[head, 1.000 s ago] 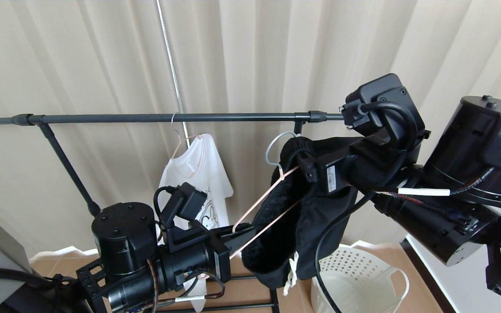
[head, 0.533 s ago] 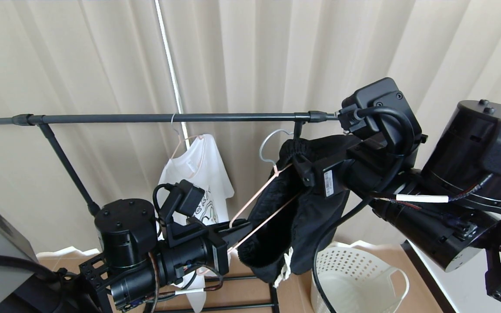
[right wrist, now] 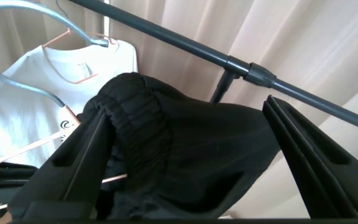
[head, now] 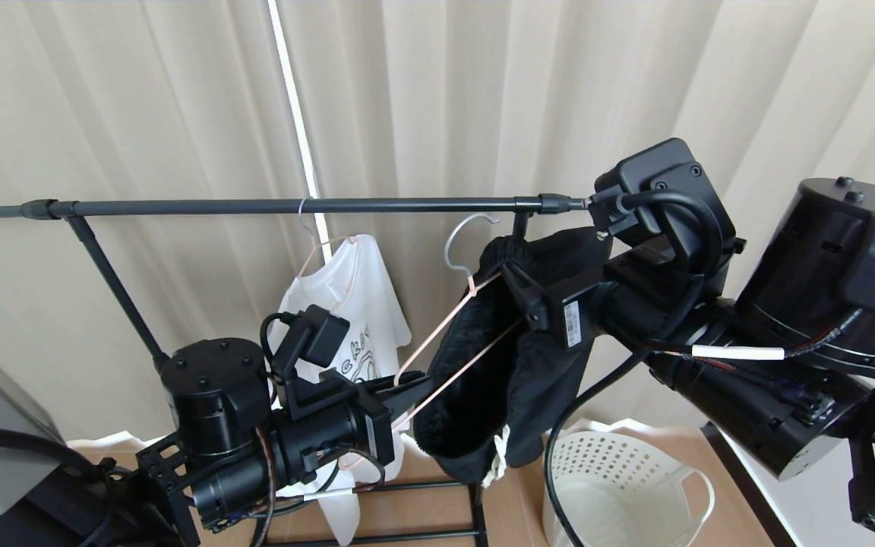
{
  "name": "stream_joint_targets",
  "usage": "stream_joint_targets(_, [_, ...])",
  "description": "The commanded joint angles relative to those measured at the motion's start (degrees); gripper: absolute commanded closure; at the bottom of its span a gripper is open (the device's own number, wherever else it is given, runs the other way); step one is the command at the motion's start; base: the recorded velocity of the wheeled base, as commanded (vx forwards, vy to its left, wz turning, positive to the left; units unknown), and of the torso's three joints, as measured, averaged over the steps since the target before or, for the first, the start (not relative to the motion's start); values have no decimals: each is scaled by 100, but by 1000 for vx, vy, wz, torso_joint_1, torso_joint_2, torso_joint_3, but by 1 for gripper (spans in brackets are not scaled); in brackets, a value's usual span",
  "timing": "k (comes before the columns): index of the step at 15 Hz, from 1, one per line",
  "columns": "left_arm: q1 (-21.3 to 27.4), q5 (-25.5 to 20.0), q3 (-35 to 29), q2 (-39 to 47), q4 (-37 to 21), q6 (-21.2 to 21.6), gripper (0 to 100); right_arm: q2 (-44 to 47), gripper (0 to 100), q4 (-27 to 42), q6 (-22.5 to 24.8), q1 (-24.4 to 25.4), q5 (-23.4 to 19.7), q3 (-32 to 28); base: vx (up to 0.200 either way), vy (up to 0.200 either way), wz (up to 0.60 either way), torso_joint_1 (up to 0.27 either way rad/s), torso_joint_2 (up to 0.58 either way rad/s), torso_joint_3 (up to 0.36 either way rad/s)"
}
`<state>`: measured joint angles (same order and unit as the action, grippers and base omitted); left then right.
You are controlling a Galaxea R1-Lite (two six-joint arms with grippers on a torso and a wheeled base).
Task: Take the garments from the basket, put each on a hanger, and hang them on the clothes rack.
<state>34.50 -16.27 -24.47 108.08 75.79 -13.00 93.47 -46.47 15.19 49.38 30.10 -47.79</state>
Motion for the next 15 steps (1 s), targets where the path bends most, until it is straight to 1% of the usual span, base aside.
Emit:
stream_joint_targets(1, [-22,1,3,-15,32,-1,100,5,0,-2,2,1,5,6,0,0,0,0,0,0])
stream_joint_targets(3, [-22,-7,65,-15,287,-1,100,14,0,-2,2,80,14,41,0,0,0,0,0,0])
stream_joint_targets(5, [-57,-7,65,2,384,-1,100,14,0,-2,2,115,14,41,0,0,0,0,0,0])
stream_joint_targets(11, [-110,-7,82,-6,393,-1,100,-153,0,24,28,115,-39,164,0,0,0,0,0,0])
stream_joint_targets(12, [-119,-16,135,-24,437,8,100,-311,0,94,46,36,-136,217,0,0,0,0,0,0])
stream_joint_targets(13, [-136,-34,197,-24,516,16,100,-417,0,138,54,-113,-347,270,0,0,0,0,0,0])
stream_joint_targets(15, [-198,-51,241,20,648,16,100,-760,0,578,63,-386,-971,340,0,0,0,0,0,0])
